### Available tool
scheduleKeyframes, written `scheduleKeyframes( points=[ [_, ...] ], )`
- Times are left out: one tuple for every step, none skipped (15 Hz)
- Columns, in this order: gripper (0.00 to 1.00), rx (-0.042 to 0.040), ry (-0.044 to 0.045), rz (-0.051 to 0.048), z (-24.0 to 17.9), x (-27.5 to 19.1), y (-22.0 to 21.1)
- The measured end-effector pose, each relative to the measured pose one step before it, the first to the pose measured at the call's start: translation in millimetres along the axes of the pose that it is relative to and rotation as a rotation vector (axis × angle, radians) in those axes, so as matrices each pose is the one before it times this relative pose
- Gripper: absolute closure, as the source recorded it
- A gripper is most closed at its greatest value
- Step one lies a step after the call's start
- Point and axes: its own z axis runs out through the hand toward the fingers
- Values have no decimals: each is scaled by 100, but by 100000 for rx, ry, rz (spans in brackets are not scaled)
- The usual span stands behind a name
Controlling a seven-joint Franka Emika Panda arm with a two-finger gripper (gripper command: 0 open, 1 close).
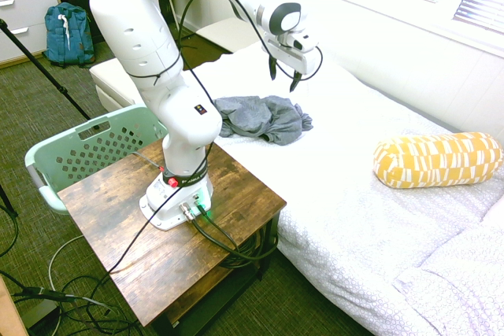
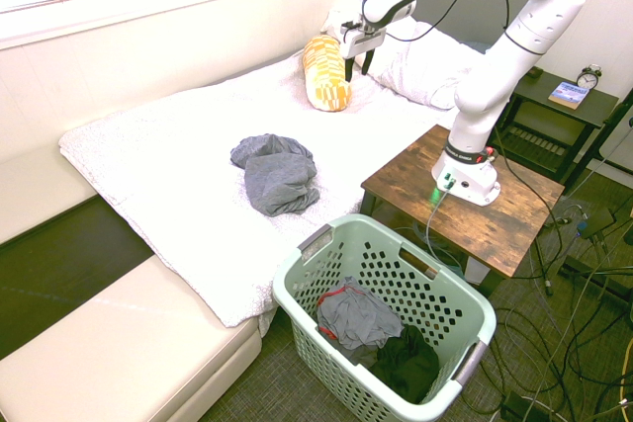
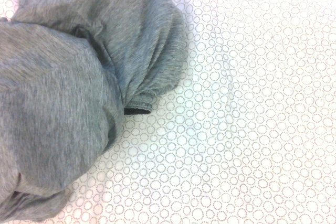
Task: Put my clothes in the laundry bag
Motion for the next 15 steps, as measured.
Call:
scheduleKeyframes(
  points=[
    [0,-191,121,-200,8,57,-42],
    [0,-333,159,-303,42,24,-18],
    [0,527,671,-457,-349,-13,-437],
    [0,1367,1501,-405,-855,40,-1000],
    [0,1710,1420,-924,-949,134,-1479],
    [0,1436,639,-1865,-649,121,-2008],
    [0,1192,153,-2126,-23,176,-2109],
    [0,1132,-361,-2374,635,262,-2207],
    [0,630,-846,-2499,1307,487,-2231],
    [0,743,-119,-2441,1611,651,-2082],
    [0,778,106,-2207,1778,698,-1822],
    [0,271,-555,-1710,2151,815,-1753],
    [0,-219,-1151,-991,2068,839,-1500],
    [0,-484,-548,-1294,1962,868,-1517],
    [0,-832,-263,-1422,2229,814,-1520]
  ],
)
